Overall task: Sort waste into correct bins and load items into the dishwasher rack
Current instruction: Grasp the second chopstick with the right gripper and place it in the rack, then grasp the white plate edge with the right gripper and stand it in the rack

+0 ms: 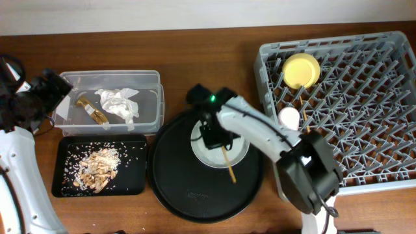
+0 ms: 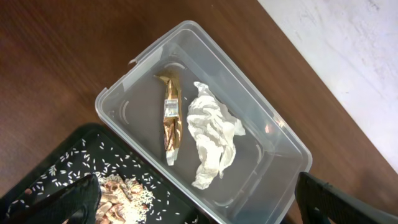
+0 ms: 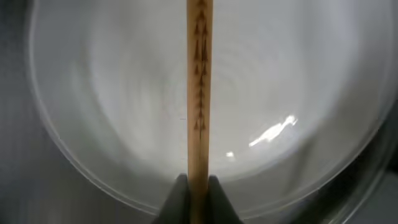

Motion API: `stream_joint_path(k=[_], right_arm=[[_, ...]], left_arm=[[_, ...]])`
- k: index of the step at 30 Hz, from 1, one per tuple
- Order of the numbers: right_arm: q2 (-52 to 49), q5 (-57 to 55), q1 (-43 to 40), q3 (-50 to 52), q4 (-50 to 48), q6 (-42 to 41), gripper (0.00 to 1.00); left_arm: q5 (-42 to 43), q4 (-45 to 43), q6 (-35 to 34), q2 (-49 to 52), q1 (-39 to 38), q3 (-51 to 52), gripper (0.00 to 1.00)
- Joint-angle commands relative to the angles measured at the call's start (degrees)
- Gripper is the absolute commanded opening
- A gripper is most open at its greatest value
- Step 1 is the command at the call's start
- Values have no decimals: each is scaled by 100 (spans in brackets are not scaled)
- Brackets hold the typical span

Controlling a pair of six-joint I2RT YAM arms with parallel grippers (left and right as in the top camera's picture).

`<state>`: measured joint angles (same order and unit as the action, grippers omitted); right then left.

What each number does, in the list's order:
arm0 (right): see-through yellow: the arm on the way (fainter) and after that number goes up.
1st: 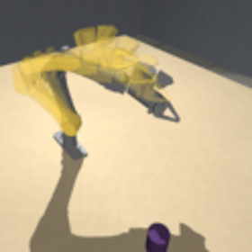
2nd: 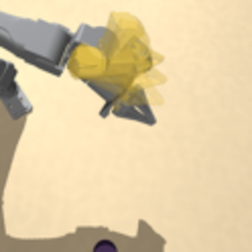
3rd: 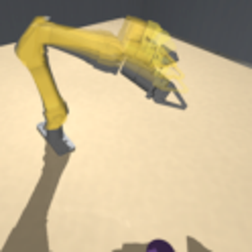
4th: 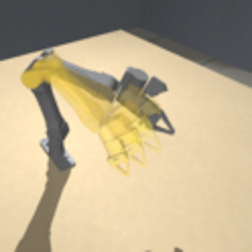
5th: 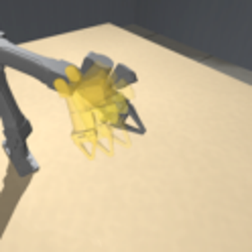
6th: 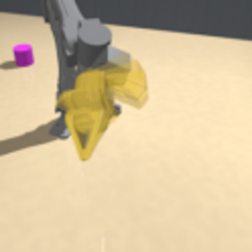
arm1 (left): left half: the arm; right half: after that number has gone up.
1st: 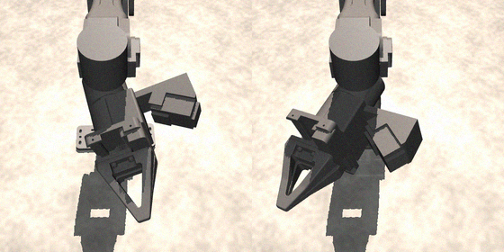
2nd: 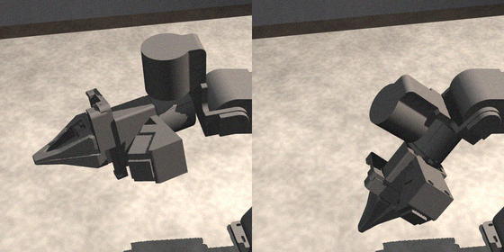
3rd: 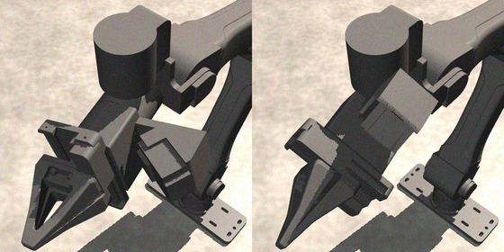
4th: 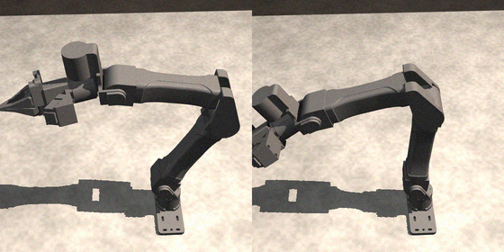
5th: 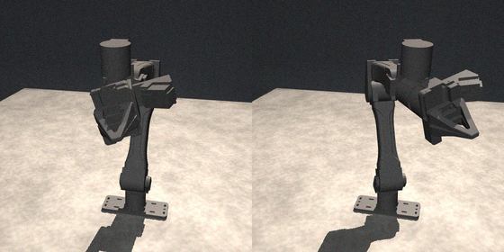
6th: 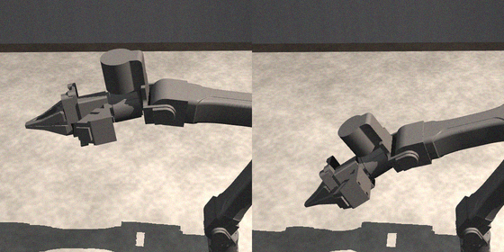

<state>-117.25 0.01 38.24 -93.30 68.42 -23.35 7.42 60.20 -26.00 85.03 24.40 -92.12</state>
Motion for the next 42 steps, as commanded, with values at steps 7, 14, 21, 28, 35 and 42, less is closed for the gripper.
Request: stream_joint_path(k=[7,14,21,28,35,42], right_arm=[[439,-1956,-2820,-1161,2629,1698,4],[439,-962,-4478,-1082,2181,2636,4],[437,387,-4662,-756,1744,3663,4],[437,157,-4662,-756,1639,3600,9],[428,-240,-4662,-752,1491,3163,39],[428,3674,-4546,-739,1561,3143,99]], left_arm=[[2,-7,33,-72,15,-72,99],[2,-7,33,-72,15,-72,99],[2,-7,33,-72,15,-72,99],[2,-7,33,-72,15,-72,99],[2,-7,33,-72,15,-72,99],[2,-7,33,-72,15,-72,99]])
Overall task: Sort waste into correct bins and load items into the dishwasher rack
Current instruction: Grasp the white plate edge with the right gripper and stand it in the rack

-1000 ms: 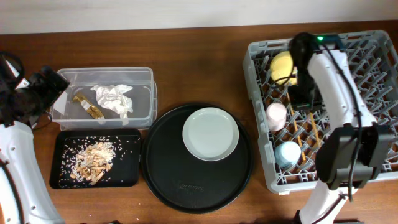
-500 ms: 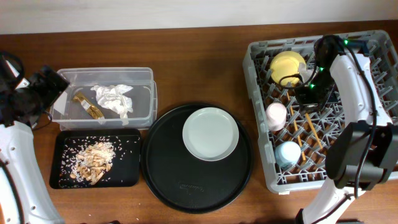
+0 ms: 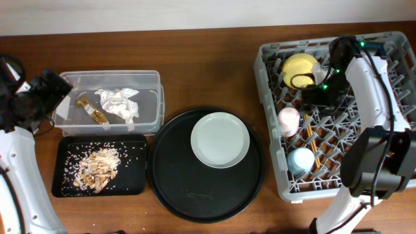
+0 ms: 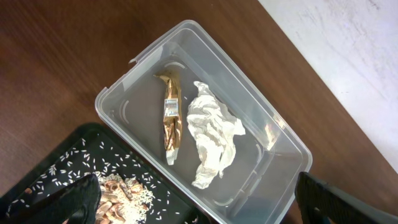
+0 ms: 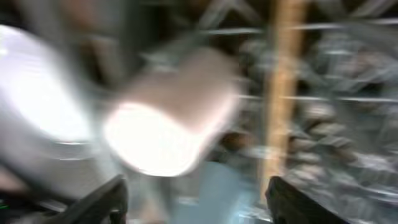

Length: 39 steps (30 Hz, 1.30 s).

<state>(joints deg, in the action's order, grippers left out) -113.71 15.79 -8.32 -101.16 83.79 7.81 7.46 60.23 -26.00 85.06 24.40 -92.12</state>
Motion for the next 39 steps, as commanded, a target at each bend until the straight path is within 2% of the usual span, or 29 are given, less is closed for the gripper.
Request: stream_joint_path(k=[1,3,4,5,6,7,10,11,13,14,20,21,22,26,27,28,31,33,34,37,39], right_arm=[[74,2728,297,81,22,26,99],[74,3211,946,181,7,26,99],[74,3204,1322,227,-81,26,94],[74,3200,1749,282,-245,26,79],[74,3104,2588,424,-754,24,42],[72,2857,3115,514,-1141,-85,35],[72,-79,4900,968,-2498,-2247,35],[72,-820,5254,1095,-2708,-2710,35],[61,-2221,5928,1392,-3123,-3027,35],[44,-2559,6017,1458,-3191,-3178,35],[-13,-2680,6033,2260,-3954,-3386,35],[-13,-2682,6033,2264,-3954,-3386,32],[-17,-2680,6033,2280,-3995,-3390,24],[-17,-2656,6037,2699,-4352,-3644,24],[-17,-2656,6037,2719,-4358,-3644,22],[-17,-2656,6037,2723,-4380,-3644,17],[-17,-2518,6037,2723,-4356,-3641,16],[-17,-2350,6037,2723,-4354,-3641,4],[2,-2280,6037,2702,-4345,-3637,4],[391,-1921,6033,2275,-4006,-2865,4],[1163,-1926,6028,1628,-3421,-2212,4]], left_arm=[[-2,-9,33,-74,15,-72,99],[-2,-9,33,-74,15,-72,99],[-2,-9,33,-74,15,-72,99],[-2,-9,33,-74,15,-72,99],[-2,-9,33,-74,15,-72,99],[-2,-9,33,-74,15,-72,99],[-2,-9,33,-74,15,-72,99],[-2,-9,33,-74,15,-72,99],[-2,-9,33,-74,15,-72,99],[-2,-9,33,-74,15,-72,99],[-2,-7,33,-74,15,-72,99],[-2,-7,33,-74,15,-72,99],[-2,-7,33,-74,15,-72,99],[-2,-7,33,-74,15,-72,99],[-2,-7,33,-74,15,-72,99],[-2,-7,33,-74,15,-72,99],[-2,-7,33,-74,15,-72,99],[-2,-7,33,-74,15,-72,99],[-2,-7,33,-74,15,-72,99],[-2,-7,33,-74,15,-72,99],[-2,-7,33,-74,15,-72,99]])
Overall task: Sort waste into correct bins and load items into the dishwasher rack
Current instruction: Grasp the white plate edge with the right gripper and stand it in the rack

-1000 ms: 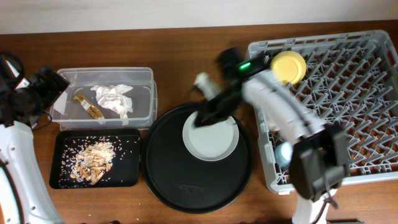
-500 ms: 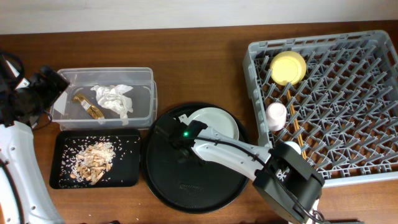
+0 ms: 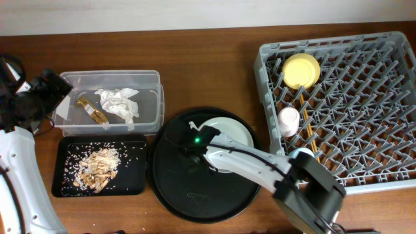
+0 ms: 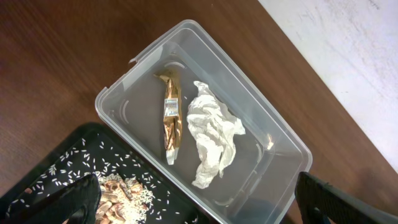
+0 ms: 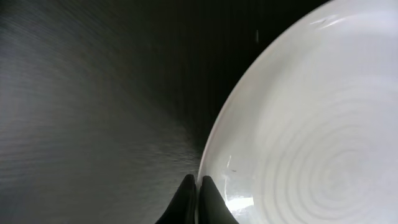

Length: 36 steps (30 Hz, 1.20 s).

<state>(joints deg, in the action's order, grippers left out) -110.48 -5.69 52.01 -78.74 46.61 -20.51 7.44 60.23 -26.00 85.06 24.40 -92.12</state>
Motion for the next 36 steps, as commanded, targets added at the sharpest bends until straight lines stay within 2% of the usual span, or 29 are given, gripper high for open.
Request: stream_joint_path(k=[1,4,6,7,10,11,13,16,18,21,25,27,32,36], right_arm=[[1213,227,-61,-848,549,1003,4],[2570,262,-1001,-1346,1401,1622,4],[3421,1303,-2699,-1360,1764,2697,4],[3648,2354,-3836,-1360,1974,3534,4],[3545,4719,-6662,-1357,2492,5206,4],[3294,5344,-7283,-1357,2634,5718,4],[2435,6126,-7893,-1357,2660,6325,4],[1394,7224,-8319,-1357,2704,6529,4],[1029,7274,-8651,-1357,2640,6533,4],[887,7261,-8953,-1357,2581,6559,4],[887,7626,-8948,-1357,2844,6553,4],[887,7556,-8850,-1351,3104,6682,4],[883,6533,-8393,-1298,3099,6830,4],[883,6347,-8393,-1001,2756,6828,4]], left_arm=[[0,-7,33,-74,15,-72,99],[0,-7,33,-74,15,-72,99],[0,-7,33,-74,15,-72,99],[0,-7,33,-74,15,-72,99],[0,-7,33,-74,15,-72,99],[0,-7,33,-74,15,-72,99],[0,-7,33,-74,15,-72,99],[0,-7,33,-74,15,-72,99],[0,-7,33,-74,15,-72,99],[0,-7,33,-74,15,-72,99],[0,-7,33,-74,15,-72,99],[0,-7,33,-74,15,-72,99],[0,-7,33,-74,15,-72,99],[0,-7,33,-74,15,-72,99]])
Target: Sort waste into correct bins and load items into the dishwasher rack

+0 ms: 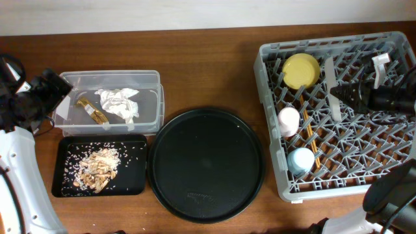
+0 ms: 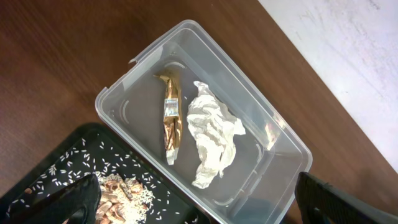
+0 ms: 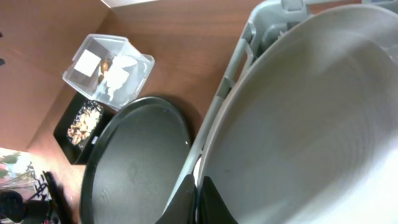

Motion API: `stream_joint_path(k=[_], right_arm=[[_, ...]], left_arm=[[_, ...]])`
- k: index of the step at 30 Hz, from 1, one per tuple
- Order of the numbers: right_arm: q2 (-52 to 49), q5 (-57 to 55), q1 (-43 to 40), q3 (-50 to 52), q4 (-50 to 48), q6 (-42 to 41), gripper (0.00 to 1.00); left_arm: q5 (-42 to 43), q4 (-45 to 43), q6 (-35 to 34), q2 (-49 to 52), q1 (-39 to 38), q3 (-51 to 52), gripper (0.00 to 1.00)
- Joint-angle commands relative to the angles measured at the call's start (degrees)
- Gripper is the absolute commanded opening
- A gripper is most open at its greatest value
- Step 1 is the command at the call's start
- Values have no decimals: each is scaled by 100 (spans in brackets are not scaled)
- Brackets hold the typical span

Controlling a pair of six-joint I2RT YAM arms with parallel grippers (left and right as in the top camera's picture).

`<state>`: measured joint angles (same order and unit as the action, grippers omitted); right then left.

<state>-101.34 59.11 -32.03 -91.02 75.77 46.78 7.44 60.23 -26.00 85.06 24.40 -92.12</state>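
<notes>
My right gripper (image 1: 343, 96) is shut on the rim of the white plate (image 1: 331, 91), which stands on edge over the grey dishwasher rack (image 1: 390, 182). In the right wrist view the plate (image 3: 298, 124) fills the frame, with the right gripper (image 3: 198, 196) pinching its edge. Whether the plate rests between the tines I cannot tell. The round black tray (image 1: 207, 166) is bare. My left gripper (image 2: 196, 199) hangs open above the clear bin (image 2: 112, 93), which holds a crumpled tissue (image 2: 214, 140) and a gold wrapper (image 2: 170, 121).
The rack holds a yellow bowl (image 1: 301, 70), a pink cup (image 1: 288, 120), a blue cup (image 1: 300, 159) and chopsticks (image 1: 307, 127). A black rectangular tray (image 1: 65, 185) with food scraps and rice lies in front of the clear bin.
The right gripper was shut on the plate's rim on the round tray. It now holds the plate on edge over the rack, and the tray is bare. The left arm has not moved.
First the right gripper was shut on a chopstick over the plate on the tray. Then it was open over the rack, with the chopstick lying there. After that it pinched the plate's rim, and now the plate is at the rack. The left gripper stayed open over the clear bin.
</notes>
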Motion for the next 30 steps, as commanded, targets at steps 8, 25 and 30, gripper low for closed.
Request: stream_joint_path(k=[8,25,30], right_arm=[[-35,-127,9,306,-990,-870,85],[-28,-3947,2341,-1683,-1530,-3829,99],[874,-3947,2457,-1628,-1486,-3829,99]], left_arm=[[0,-7,33,-74,15,-72,99],[0,-7,33,-74,15,-72,99],[0,-7,33,-74,15,-72,99]])
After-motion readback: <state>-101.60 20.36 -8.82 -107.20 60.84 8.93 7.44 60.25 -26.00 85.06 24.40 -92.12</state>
